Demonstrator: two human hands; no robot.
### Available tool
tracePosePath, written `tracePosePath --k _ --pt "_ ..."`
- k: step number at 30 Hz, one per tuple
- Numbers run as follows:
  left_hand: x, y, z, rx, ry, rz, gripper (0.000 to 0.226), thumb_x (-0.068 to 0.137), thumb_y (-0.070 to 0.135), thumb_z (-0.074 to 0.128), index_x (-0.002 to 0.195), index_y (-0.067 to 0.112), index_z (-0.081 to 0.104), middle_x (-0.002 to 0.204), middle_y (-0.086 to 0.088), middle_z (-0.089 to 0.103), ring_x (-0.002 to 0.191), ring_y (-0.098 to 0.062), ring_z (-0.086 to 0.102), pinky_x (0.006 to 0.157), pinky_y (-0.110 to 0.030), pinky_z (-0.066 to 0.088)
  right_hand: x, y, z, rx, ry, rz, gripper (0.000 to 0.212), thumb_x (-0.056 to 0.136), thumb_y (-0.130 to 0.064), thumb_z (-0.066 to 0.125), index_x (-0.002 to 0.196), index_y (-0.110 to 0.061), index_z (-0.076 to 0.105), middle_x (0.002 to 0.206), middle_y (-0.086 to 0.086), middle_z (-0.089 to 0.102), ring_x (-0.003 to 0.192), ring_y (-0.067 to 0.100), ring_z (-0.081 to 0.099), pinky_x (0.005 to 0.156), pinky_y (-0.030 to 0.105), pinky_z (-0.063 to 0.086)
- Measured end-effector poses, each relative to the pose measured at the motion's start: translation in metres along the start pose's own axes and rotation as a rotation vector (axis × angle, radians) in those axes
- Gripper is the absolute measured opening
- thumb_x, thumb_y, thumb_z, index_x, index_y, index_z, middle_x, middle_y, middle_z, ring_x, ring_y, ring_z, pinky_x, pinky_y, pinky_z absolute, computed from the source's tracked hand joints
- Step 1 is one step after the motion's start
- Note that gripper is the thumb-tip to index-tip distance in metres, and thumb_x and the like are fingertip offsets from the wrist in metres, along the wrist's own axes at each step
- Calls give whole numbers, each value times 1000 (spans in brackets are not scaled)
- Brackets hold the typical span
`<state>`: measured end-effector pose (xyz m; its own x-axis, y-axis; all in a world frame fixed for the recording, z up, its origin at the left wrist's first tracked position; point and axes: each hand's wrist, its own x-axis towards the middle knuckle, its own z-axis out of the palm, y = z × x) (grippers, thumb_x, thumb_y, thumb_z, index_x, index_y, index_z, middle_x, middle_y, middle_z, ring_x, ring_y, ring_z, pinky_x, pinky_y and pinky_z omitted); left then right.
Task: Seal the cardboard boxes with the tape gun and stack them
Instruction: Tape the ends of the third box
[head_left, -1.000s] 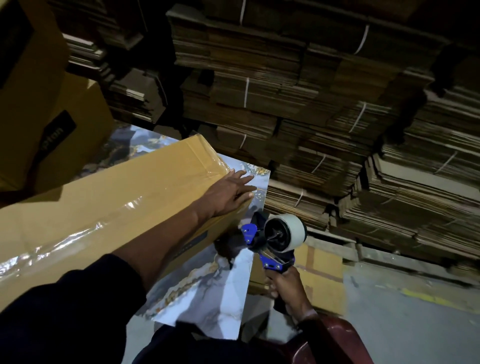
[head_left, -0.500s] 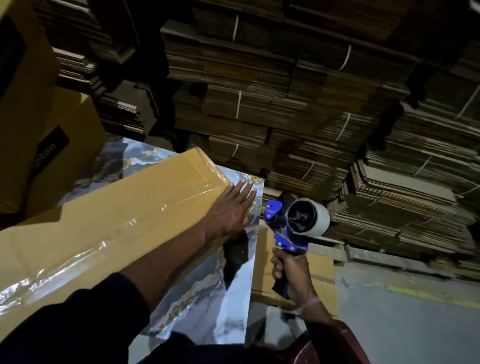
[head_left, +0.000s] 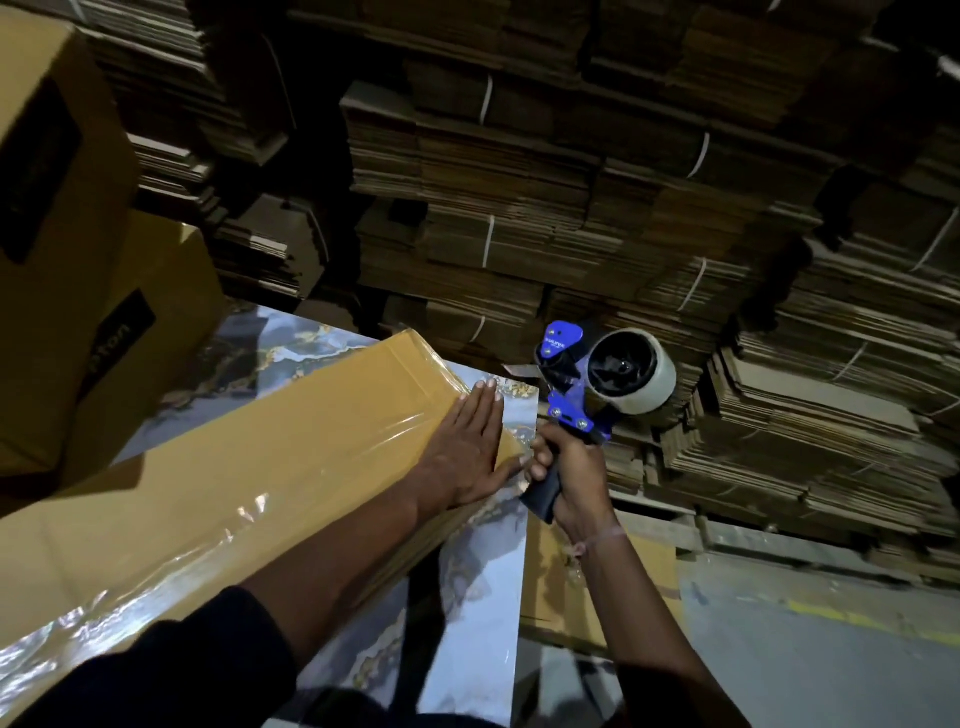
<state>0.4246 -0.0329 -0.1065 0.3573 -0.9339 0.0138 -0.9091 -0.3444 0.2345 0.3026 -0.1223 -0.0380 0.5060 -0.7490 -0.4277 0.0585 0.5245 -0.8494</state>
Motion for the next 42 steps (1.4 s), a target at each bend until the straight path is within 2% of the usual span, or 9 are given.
tracePosePath --k 6,12,18,22,25,29,32,39,42 --pt "14 -39 -18 -29 -10 -101 106 84 74 -18 162 2 -10 168 -17 -23 157 -29 -20 129 -43 -5 16 13 43 -72 -24 -29 34 99 -2 61 66 -2 54 50 9 43 36 20 39 42 30 33" --pt "33 -74 -25 68 -45 -250 92 104 65 13 160 -5 -9 167 -26 -19 157 -38 -17 128 -49 -5 26 26 57 -162 38 -30 16 97 -2 63 83 2 58 51 7 48 39 21 37 43 29 33" --pt "46 -97 -35 66 -36 -414 89 107 61 16 160 -7 -6 168 -28 -10 158 -41 -8 128 -51 -2 29 27 57 -163 63 -8 16 98 -2 61 83 2 58 47 5 46 35 21 39 42 26 33" --pt "44 -107 -48 -79 91 -392 73 109 49 33 157 -6 24 151 -22 41 139 -36 37 123 -43 22 26 28 51 -156 47 -4 24 97 -5 63 74 0 57 48 5 44 39 21 39 46 28 33" --pt "40 -124 -62 -261 180 -421 47 113 34 32 144 5 52 139 -17 60 127 -34 54 109 -40 37 25 29 50 -141 38 -11 22 97 -6 63 76 -1 56 48 4 43 39 21 39 45 27 32" --pt "37 -149 -72 -388 147 -470 52 113 44 29 117 13 72 118 -21 71 111 -40 65 97 -43 46 25 30 51 -156 39 -25 22 96 -6 64 76 -1 57 48 4 44 38 21 39 46 28 32" --pt "30 -156 -75 -367 119 -487 53 112 44 33 116 9 73 116 -23 71 109 -40 65 95 -44 45 24 30 53 -160 43 -31 23 96 -4 64 74 -1 58 47 4 44 37 21 39 46 28 32" --pt "11 -157 -69 -266 117 -425 35 111 36 32 129 21 59 124 -14 69 113 -38 64 96 -45 46 25 31 53 -165 58 -39 28 96 -5 63 68 -3 58 48 5 42 38 21 39 45 27 31" --pt "7 -154 -69 -193 118 -387 34 112 33 34 133 15 54 126 -15 67 113 -36 64 94 -46 48 25 31 54 -161 72 -48 30 97 -4 62 67 -3 58 48 5 42 37 20 38 43 26 31"
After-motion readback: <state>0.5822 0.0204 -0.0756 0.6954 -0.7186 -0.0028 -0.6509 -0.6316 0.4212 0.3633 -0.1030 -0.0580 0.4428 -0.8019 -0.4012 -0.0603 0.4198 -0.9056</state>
